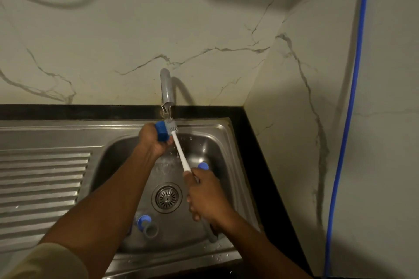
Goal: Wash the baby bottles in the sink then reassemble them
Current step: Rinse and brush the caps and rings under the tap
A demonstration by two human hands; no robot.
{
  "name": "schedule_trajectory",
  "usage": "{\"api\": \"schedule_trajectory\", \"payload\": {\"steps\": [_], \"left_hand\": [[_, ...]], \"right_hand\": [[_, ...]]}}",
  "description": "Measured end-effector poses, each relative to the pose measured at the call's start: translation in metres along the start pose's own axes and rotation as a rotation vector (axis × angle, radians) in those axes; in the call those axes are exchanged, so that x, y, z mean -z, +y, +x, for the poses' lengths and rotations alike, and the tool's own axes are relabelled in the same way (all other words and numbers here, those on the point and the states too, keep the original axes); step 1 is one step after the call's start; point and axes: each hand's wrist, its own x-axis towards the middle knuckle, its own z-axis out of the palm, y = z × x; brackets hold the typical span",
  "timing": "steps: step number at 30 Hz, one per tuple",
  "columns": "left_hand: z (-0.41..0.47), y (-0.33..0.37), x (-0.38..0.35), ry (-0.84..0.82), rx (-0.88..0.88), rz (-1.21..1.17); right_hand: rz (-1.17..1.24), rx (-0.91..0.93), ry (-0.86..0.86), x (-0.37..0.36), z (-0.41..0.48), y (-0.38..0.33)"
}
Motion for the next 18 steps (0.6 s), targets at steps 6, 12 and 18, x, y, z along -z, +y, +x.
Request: {"api": "schedule_trajectory", "payload": {"steps": [6, 12, 18], "left_hand": [[-0.009, -0.005, -0.012, -0.16, -0.042, 0.173], [0.001, -0.006, -0.002, -0.042, -0.081, 0.157], [0.002, -0.006, -0.002, -0.077, 0.028, -0.142]], "right_hand": [[0.117, -0.03, 0.059, 0.003, 0.021, -0.006], [0.03, 0.012, 0.051, -0.004, 0.006, 0.003], [0.037, -0.016, 0.04, -0.007, 0.011, 0.003]]}}
